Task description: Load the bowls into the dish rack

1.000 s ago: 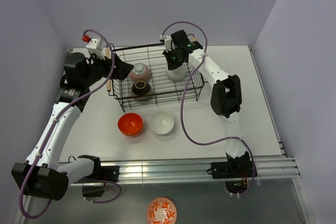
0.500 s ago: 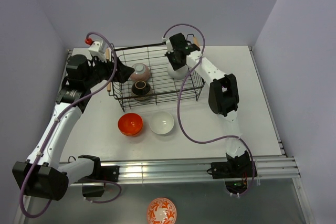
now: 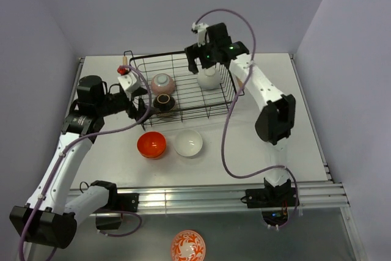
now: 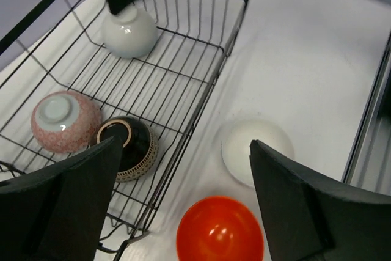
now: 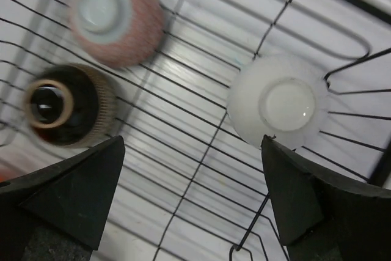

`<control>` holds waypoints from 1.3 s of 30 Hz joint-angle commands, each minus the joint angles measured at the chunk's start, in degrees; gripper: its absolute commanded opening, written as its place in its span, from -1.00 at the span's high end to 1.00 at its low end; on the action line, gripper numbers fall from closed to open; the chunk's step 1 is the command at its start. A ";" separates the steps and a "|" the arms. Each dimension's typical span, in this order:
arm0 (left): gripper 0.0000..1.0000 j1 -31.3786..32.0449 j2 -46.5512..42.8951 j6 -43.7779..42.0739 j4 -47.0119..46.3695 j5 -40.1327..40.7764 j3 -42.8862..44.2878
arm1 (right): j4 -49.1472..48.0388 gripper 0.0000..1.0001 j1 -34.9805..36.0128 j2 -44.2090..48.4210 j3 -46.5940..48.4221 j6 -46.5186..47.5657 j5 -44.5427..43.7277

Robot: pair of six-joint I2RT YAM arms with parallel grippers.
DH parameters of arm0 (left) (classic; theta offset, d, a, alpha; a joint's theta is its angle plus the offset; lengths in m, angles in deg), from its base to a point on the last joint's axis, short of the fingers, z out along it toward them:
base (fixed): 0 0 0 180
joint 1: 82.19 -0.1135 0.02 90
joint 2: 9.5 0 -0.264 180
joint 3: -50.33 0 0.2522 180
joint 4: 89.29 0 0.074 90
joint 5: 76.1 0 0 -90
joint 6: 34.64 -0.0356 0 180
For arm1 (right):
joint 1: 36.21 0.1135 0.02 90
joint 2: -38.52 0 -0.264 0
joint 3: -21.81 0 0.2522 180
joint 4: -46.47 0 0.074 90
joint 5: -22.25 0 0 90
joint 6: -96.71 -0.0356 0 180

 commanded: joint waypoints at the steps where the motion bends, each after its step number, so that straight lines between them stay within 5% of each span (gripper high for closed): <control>1: -0.79 1.80 -1.31 -18.68 9.38 -6.34 0.08 | -4.26 -1.00 -1.06 13.44 -0.27 -2.13 7.94; 10: -0.72 21.02 5.36 -42.68 22.75 3.41 2.19 | -2.06 -1.00 -8.52 29.61 -11.77 -8.63 22.70; 19: -0.65 34.31 18.81 -52.90 25.83 14.84 4.21 | 4.44 -1.00 -16.61 42.00 -27.24 -7.93 26.76; 25: -0.37 36.17 24.44 -54.92 23.55 16.69 2.89 | 4.97 -1.00 -20.75 48.51 -35.24 -7.32 27.73; 39: -0.17 37.49 30.33 -58.70 20.47 19.33 -0.89 | 6.73 -1.00 -24.00 50.36 -37.97 -7.84 29.92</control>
